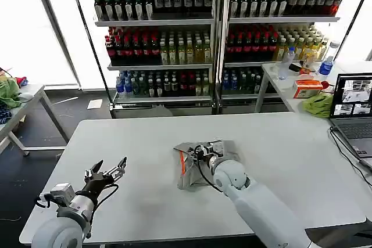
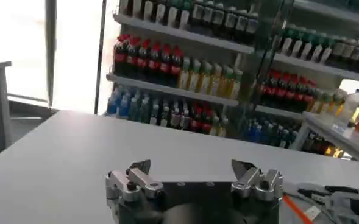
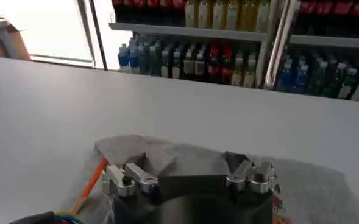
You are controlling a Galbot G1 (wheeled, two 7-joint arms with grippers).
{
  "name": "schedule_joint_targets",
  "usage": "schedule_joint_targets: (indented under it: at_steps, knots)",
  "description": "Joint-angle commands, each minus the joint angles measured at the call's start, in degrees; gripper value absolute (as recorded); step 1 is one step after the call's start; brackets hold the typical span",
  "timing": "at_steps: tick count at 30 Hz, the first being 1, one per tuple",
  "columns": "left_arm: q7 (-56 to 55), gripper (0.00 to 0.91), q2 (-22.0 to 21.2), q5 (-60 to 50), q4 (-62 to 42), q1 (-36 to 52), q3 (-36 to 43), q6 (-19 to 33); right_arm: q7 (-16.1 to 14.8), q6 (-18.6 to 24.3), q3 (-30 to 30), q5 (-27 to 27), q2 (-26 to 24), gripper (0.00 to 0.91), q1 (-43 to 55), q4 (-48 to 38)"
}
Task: Fold and organize the clothes.
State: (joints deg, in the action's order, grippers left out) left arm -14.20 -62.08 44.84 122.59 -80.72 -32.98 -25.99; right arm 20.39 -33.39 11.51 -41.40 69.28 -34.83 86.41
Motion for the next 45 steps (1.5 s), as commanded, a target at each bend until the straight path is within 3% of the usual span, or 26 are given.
schedule_joint_targets:
  at_steps: [1,8,17,24,34,45]
  knots:
    - [0.1,0.907,-0.1,0.0,0.5,-0.4,-0.3,0.0,-0.7,0.1,0.9,4.2,0.9,0.907,0.1,-2.1]
    - [0.2,0.907,-0.1,0.1,0.9,-0.7,-0.6,0.1,-0.8,0.2,-0.8,6.5,1.6,0.907,-0.8,-0.9]
    - [-0.9,0.907,-0.7,-0.1,2.8,-0.1,-1.4,0.7,0.1,0.3,-7.4,7.4,-3.2,0.907,-1.1,10.7]
    - [-0.5,0.907,-1.8,-2.5,3.5,0.2,-1.9,2.7,1.5,0.3,-20.1,8.4,-6.4,0.907,-6.4,18.6]
    - [0.2,0.907,-3.9,-6.6,3.6,0.7,-1.1,4.3,1.8,2.1,-36.1,10.6,-5.3,0.907,-19.6,27.2]
    - [3.0,0.907,-3.7,-11.0,3.6,0.2,-0.2,4.2,1.1,3.2,-44.9,11.0,-3.8,0.907,-30.5,31.3]
